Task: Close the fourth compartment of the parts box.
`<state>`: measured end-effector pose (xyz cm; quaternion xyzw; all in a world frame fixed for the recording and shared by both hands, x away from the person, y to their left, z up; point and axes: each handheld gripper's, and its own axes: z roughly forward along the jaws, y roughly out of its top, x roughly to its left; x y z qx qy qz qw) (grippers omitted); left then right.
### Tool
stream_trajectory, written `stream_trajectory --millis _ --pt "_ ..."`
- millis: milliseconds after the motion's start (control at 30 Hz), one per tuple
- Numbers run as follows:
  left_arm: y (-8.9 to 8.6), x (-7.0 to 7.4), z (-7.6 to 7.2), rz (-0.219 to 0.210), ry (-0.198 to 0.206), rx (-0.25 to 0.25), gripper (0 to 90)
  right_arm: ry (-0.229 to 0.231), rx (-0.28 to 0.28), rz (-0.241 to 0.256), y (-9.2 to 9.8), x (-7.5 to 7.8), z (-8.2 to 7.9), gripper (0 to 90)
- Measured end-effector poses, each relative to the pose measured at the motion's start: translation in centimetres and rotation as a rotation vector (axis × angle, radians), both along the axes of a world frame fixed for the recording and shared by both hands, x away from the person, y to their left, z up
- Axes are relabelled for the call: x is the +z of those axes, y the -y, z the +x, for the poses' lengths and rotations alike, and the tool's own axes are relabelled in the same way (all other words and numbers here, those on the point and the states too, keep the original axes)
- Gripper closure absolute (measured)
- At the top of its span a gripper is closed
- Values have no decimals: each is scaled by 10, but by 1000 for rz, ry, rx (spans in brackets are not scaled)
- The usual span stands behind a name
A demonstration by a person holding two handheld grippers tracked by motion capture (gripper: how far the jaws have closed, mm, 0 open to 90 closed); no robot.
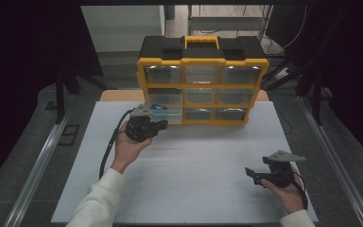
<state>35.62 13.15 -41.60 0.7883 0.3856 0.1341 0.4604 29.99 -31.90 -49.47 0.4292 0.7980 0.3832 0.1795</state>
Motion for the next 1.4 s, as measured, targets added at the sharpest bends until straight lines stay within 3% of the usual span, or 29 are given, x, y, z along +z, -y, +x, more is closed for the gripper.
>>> stream_trajectory --millis 867,1400 --pt "-3 -2 15 20 11 47 900 0 -1 -1 0 0 0 140" --pt "0 0 18 35 30 52 900 -1 -1 -4 0 -1 0 140"
